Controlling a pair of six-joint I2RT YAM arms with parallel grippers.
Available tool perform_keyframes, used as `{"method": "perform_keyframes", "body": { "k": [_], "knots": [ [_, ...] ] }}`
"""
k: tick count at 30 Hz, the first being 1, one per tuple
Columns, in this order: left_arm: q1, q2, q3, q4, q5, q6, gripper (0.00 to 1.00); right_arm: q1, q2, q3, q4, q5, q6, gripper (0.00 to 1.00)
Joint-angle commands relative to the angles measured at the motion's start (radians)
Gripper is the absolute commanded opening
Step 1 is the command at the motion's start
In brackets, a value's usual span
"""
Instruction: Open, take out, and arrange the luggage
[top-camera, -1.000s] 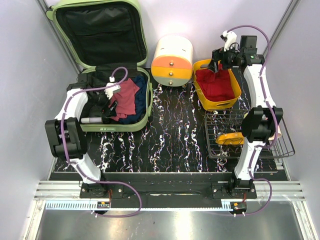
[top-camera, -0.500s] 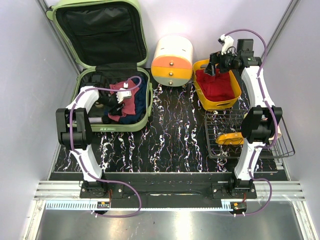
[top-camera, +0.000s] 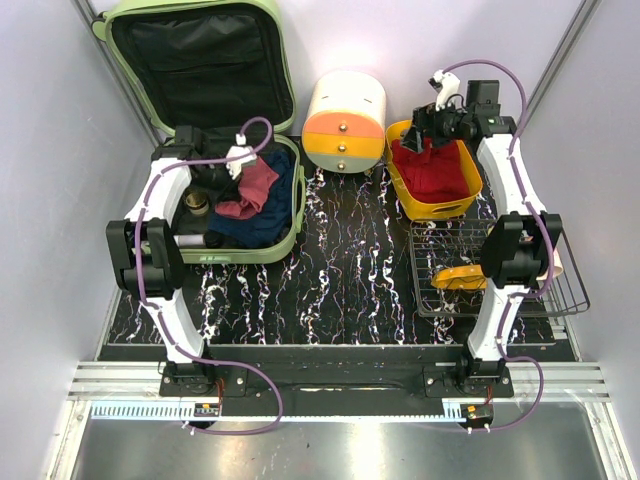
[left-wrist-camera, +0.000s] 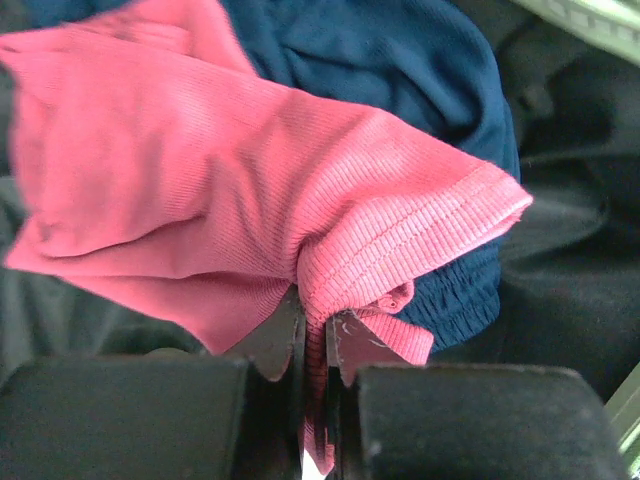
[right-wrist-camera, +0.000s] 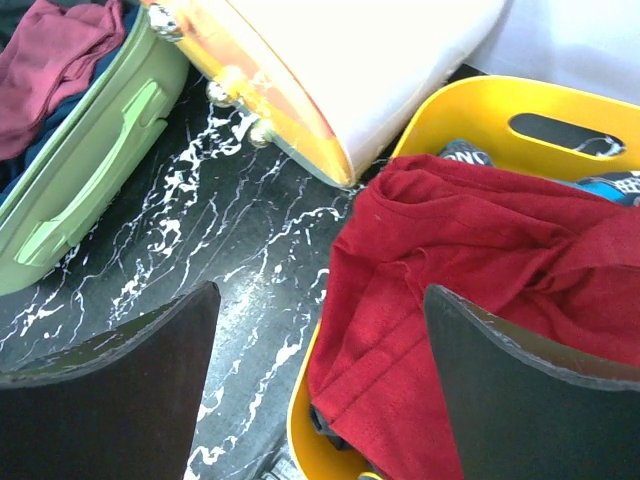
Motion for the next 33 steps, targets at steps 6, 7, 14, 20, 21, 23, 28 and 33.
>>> {"method": "perform_keyframes", "body": {
  "k": [6,7,14,20,21,23,28,33],
  "knots": [
    [0.036,-0.012,0.134,0.229,-0.056,-0.416,0.0,0.054,-0.082,-0.041,0.087,-0.042,0.01,0.92],
    [0.036,-0.009,0.126,0.254,-0.116,-0.437,0.0,0.055,-0.085,-0.045,0.09,-0.042,0.012,0.92],
    [0.012,-0.031,-0.064,0.45,-0.348,-0.579,0.0,0.057,-0.111,-0.1,0.108,-0.033,0.003,0.92],
    [-0.011,-0.063,-0.178,0.576,-0.539,-0.824,0.0,0.055,-0.116,-0.115,0.117,-0.036,0.01,0.92],
    [-0.004,-0.102,-0.199,0.634,-0.556,-0.905,0.0,0.057,-0.115,-0.114,0.116,-0.033,0.01,0.92],
    [0.004,-0.159,-0.286,0.711,-0.57,-0.968,0.0,0.055,-0.116,-0.112,0.116,-0.033,0.009,0.92],
    [0.007,-0.293,-0.364,0.892,-0.631,-1.083,0.0,0.057,-0.128,-0.129,0.114,-0.028,0.0,0.93],
    [-0.077,-0.295,-0.397,0.923,-0.632,-0.946,0.0,0.057,-0.141,-0.157,0.114,-0.033,-0.011,0.93]
  ]
}}
